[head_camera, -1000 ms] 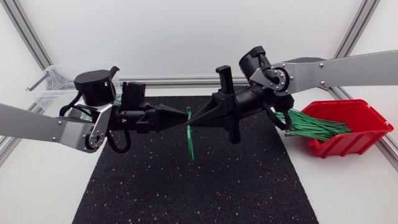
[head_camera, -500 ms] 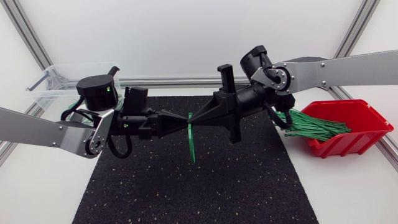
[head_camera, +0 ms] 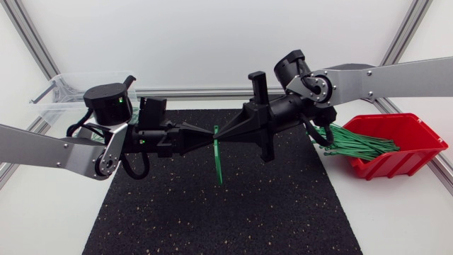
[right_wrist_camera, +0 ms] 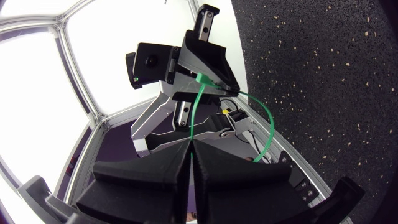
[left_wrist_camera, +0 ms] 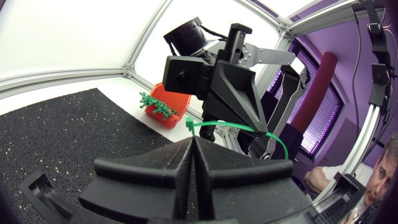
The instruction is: Take a green cable tie from the red box, thread the tail through the head to close it, then place it in the transparent bin on the left.
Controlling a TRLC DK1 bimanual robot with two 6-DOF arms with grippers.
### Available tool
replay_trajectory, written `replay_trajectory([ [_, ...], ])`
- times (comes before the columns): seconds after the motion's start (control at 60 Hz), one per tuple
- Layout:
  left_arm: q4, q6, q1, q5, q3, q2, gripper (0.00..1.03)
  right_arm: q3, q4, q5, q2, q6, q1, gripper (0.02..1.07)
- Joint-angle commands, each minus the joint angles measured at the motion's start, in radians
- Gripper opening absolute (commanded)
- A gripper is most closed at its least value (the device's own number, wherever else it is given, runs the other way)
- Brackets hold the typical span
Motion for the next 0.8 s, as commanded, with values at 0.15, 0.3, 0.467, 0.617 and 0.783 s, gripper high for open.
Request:
replay_trajectory([
  [0.15, 0.021, -0.004, 0.009, 0.002, -0.005, 0.013, 0.04, 0.007, 0.001, -0.001, -0.040, -0.009, 0.010, 0.08],
  [0.3, 0.021, -0.004, 0.020, 0.002, 0.005, 0.025, 0.04, 0.007, 0.003, 0.001, -0.037, -0.009, 0.020, 0.08],
  [0.467, 0.021, -0.006, 0.029, 0.002, 0.014, 0.030, 0.04, 0.005, 0.006, -0.006, -0.001, -0.009, 0.035, 0.08],
  [0.617, 0.021, -0.009, 0.032, 0.000, 0.021, 0.036, 0.04, 0.002, 0.009, -0.009, 0.016, -0.009, 0.039, 0.08],
  [0.783, 0.021, -0.011, 0.032, 0.000, 0.019, 0.030, 0.04, 0.000, 0.012, -0.010, 0.023, -0.009, 0.039, 0.08],
])
